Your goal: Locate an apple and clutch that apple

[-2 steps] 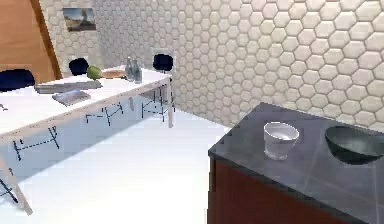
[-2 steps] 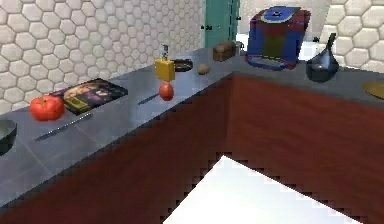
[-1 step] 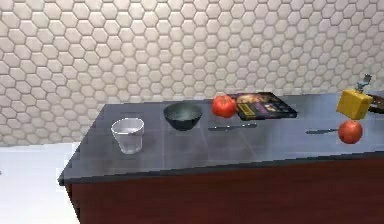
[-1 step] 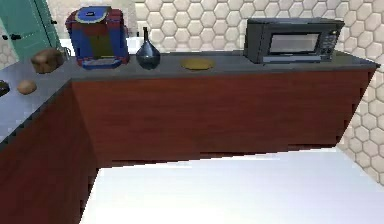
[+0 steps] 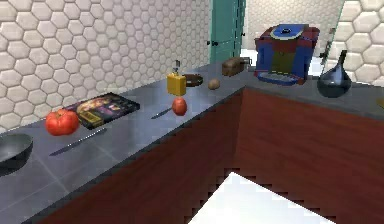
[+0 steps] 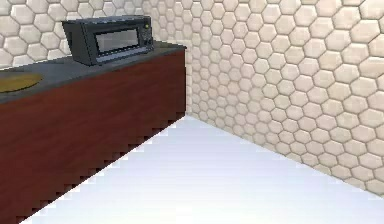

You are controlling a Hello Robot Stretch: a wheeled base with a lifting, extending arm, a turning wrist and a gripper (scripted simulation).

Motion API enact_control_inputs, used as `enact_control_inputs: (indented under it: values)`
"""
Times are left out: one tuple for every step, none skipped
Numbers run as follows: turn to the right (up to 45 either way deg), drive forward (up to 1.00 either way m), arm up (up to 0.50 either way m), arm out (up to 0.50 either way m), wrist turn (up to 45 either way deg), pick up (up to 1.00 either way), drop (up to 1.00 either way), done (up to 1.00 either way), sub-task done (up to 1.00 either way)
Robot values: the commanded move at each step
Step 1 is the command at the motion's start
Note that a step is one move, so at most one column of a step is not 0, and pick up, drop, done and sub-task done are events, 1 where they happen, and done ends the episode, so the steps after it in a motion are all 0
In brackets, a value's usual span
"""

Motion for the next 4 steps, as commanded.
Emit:
enact_control_inputs:
  values:
    - [21.0, 0.0, 0.0, 0.0, 0.0, 0.0, 0.0, 0.0, 0.0]
    - [0.0, 0.55, 0.0, 0.0, 0.0, 0.0, 0.0, 0.0, 0.0]
    - [-45.0, 0.0, 0.0, 0.0, 0.0, 0.0, 0.0, 0.0, 0.0]
    - [-45.0, 0.0, 0.0, 0.0, 0.0, 0.0, 0.0, 0.0, 0.0]
